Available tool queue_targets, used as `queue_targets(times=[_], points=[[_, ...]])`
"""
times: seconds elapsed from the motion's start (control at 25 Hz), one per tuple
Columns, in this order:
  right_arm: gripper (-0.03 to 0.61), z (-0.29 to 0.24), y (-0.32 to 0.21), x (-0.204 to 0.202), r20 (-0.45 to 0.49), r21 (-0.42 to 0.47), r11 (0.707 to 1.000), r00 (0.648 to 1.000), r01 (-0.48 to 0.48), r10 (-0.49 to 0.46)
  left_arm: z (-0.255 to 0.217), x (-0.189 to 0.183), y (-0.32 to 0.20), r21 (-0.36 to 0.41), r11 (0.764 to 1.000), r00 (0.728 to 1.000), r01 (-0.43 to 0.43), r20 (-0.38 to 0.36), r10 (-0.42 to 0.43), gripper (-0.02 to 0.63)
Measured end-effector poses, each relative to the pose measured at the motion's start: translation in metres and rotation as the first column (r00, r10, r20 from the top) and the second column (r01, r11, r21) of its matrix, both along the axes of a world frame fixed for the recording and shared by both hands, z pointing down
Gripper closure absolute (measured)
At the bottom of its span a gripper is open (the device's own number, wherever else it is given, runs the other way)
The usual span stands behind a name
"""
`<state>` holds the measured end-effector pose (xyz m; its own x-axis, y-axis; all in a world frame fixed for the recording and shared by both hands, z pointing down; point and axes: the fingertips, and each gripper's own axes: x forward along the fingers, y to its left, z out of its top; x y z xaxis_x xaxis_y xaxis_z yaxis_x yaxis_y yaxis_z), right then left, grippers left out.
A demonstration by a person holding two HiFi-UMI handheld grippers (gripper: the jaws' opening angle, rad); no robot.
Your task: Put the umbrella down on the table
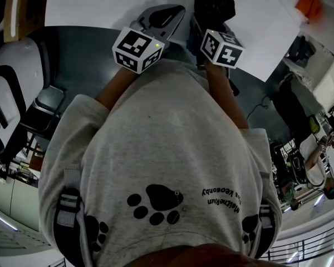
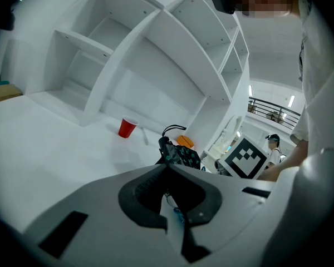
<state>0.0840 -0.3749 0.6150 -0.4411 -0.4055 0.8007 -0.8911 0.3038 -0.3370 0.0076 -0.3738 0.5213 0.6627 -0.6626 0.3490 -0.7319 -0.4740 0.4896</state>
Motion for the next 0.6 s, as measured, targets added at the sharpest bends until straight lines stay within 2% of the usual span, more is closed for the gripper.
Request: queue_targets(times=[0.6], points=[[0.314,0.014,-0.006,-0.002,-0.013,-0.048,0.999,1.0,-0.006,0.006,0.022,0.005,-0.006,-0.046,0.999,1.0,-0.027,0.003,0.027,0.595]])
